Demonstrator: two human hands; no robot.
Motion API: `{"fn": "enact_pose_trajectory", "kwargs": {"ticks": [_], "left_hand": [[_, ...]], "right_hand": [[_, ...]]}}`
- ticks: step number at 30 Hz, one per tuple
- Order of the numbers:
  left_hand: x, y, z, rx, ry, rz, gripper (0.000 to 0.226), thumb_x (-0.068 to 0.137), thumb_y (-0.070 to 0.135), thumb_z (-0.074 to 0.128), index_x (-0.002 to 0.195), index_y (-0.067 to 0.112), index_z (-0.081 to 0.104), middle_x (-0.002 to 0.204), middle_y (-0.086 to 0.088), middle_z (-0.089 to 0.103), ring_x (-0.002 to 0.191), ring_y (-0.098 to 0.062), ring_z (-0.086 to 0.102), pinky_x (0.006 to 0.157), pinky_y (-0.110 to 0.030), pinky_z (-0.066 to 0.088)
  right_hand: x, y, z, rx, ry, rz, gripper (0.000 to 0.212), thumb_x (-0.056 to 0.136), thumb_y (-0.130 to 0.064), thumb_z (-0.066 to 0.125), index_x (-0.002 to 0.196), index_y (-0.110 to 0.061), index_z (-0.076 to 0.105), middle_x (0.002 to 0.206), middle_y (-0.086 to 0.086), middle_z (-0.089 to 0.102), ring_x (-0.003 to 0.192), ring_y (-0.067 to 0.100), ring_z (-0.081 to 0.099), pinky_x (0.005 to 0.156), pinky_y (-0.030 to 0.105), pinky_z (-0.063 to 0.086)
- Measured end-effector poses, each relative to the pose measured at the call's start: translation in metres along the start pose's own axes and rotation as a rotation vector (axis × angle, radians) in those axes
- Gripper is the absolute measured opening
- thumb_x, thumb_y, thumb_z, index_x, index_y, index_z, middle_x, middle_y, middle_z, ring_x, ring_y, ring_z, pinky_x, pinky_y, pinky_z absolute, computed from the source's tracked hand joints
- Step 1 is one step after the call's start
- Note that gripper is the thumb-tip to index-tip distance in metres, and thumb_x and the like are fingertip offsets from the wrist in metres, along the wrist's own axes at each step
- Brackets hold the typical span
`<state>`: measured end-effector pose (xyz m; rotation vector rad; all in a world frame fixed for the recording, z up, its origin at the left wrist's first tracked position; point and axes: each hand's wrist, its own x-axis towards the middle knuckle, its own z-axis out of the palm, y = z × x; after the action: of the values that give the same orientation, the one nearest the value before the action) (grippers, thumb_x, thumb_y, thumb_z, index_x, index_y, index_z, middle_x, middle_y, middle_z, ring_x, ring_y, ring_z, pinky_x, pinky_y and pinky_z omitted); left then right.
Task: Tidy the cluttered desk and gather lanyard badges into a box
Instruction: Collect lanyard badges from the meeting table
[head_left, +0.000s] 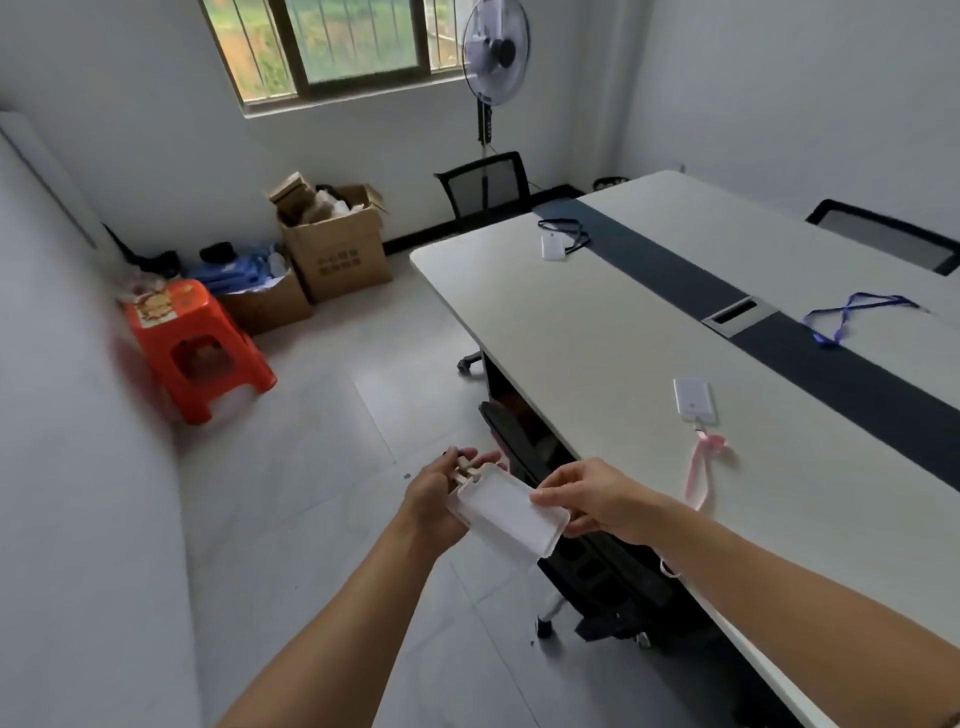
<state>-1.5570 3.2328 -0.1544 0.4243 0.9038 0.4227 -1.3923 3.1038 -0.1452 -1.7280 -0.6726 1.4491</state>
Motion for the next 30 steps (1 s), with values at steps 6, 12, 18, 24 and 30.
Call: {"fn": "enact_pose_trajectory", "kwargs": {"ticks": [6, 12, 18, 24, 30], "left_hand": [[0.049, 0.011, 0.036, -0.053, -0.052, -0.076, 0.032, 0.103, 0.029, 0.034, 0.081, 0.011, 0.048, 0.088, -0.02, 0.072, 0.085, -0.035, 0.067, 0.082, -0.045, 0.052], [0.084, -0.013, 0.096, 0.095, -0.074, -0.129, 0.023, 0.099, 0.028, 0.048, 0.085, 0.01, 0.05, 0.094, -0.019, 0.066, 0.084, -0.035, 0.065, 0.085, -0.049, 0.052], [0.141, -0.018, 0.151, 0.126, 0.002, -0.135, 0.027, 0.1, 0.019, 0.046, 0.075, 0.009, 0.048, 0.072, -0.015, 0.058, 0.07, -0.032, 0.057, 0.083, -0.048, 0.049], [0.192, -0.02, 0.173, 0.203, 0.057, -0.143, 0.023, 0.099, 0.022, 0.047, 0.083, 0.007, 0.051, 0.077, -0.018, 0.062, 0.069, -0.033, 0.062, 0.076, -0.048, 0.053], [0.207, -0.033, 0.167, 0.199, 0.17, -0.19, 0.022, 0.096, 0.022, 0.053, 0.082, 0.005, 0.055, 0.079, -0.02, 0.064, 0.068, -0.033, 0.065, 0.077, -0.05, 0.054]], "right_hand": [[0.01, 0.01, -0.021, 0.086, -0.009, 0.103, 0.03, 0.083, -0.037, 0.074, 0.092, -0.007, 0.075, 0.081, 0.005, 0.07, 0.054, 0.008, 0.051, 0.046, 0.017, 0.038], [0.023, 0.025, -0.085, 0.195, 0.007, 0.146, 0.027, 0.08, -0.037, 0.077, 0.085, -0.01, 0.075, 0.077, 0.007, 0.071, 0.055, 0.01, 0.056, 0.047, 0.018, 0.043], [0.062, 0.047, -0.196, 0.11, 0.32, 0.198, 0.028, 0.082, -0.031, 0.076, 0.09, -0.005, 0.068, 0.077, 0.009, 0.072, 0.052, 0.011, 0.057, 0.045, 0.02, 0.041], [0.134, 0.072, -0.324, -0.242, 0.719, 0.327, 0.017, 0.083, -0.022, 0.07, 0.093, -0.008, 0.069, 0.093, 0.011, 0.072, 0.072, 0.024, 0.064, 0.062, 0.029, 0.051], [0.201, 0.078, -0.366, -0.486, 0.712, 0.509, 0.07, 0.08, -0.041, 0.071, 0.133, -0.008, 0.04, 0.131, 0.02, 0.047, 0.118, 0.037, 0.047, 0.088, 0.039, 0.043]]}}
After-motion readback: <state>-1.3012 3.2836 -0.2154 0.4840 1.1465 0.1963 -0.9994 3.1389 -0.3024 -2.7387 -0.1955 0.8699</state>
